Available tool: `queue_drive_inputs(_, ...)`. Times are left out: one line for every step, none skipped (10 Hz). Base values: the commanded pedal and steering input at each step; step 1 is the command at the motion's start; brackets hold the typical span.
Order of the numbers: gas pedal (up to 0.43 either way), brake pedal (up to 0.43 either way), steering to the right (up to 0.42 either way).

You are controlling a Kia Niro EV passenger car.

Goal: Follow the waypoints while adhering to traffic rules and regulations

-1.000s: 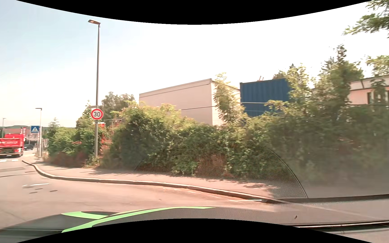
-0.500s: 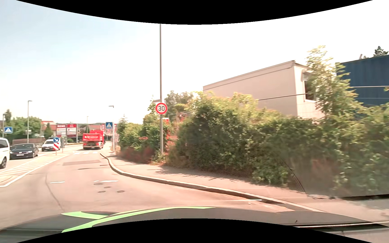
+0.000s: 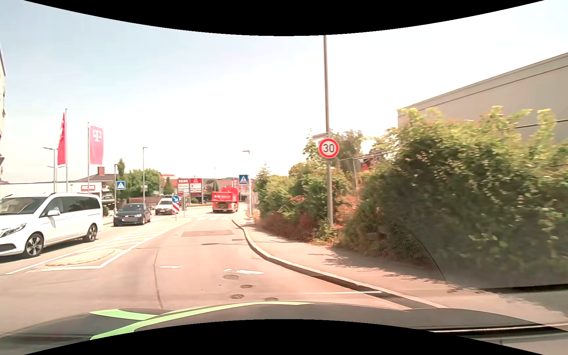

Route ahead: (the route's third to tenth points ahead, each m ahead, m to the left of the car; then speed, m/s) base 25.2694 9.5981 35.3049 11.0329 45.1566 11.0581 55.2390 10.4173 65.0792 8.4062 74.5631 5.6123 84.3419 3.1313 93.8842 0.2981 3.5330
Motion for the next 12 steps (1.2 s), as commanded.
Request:
queue_drive_inputs(0.000,0.000,-0.495)
queue_drive_inputs(0.000,0.000,-0.450)
queue_drive_inputs(0.000,0.000,-0.393)
queue_drive_inputs(0.000,0.000,-0.340)
queue_drive_inputs(0.000,0.000,-0.282)
queue_drive_inputs(0.000,0.000,-0.244)
queue_drive_inputs(0.000,0.000,-0.201)
queue_drive_inputs(0.000,0.000,-0.154)
queue_drive_inputs(0.000,0.000,-0.111)
queue_drive_inputs(0.000,0.000,-0.085)
queue_drive_inputs(0.000,0.000,-0.052)
queue_drive_inputs(0.008,0.000,-0.027)
